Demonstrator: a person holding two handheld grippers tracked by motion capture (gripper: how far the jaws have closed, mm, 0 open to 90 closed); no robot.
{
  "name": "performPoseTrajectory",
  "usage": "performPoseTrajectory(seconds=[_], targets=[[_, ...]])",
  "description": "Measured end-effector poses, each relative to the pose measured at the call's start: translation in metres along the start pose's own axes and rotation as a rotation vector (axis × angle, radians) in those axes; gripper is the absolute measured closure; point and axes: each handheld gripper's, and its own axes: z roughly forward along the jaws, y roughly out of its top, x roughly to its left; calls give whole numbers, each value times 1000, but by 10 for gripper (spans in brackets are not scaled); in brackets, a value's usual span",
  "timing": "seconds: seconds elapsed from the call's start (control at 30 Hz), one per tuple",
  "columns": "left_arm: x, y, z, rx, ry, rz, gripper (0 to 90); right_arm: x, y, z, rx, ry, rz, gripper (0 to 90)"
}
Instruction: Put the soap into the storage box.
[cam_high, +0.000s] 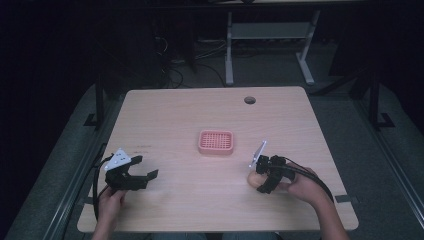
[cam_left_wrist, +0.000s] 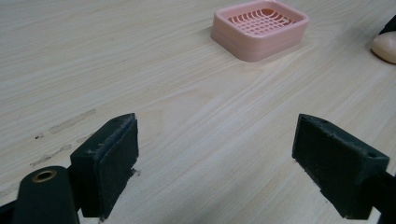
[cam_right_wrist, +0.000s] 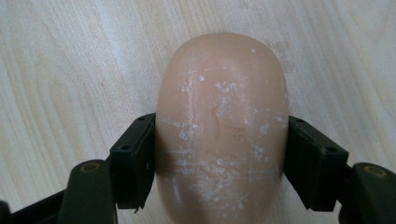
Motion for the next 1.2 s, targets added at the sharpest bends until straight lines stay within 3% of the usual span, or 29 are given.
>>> performPoseTrajectory(seconds=[0.17,0.53,1.2], targets=[[0,0,0,-2,1,-3,143,0,1,-1,1,-5,-6,317],[-1,0,0,-9,-1,-6,143,-7,6,-13,-50,14,-7,318],[-2,1,-1,-7,-5,-6,143,-27,22,-22,-90,53,-4,317]])
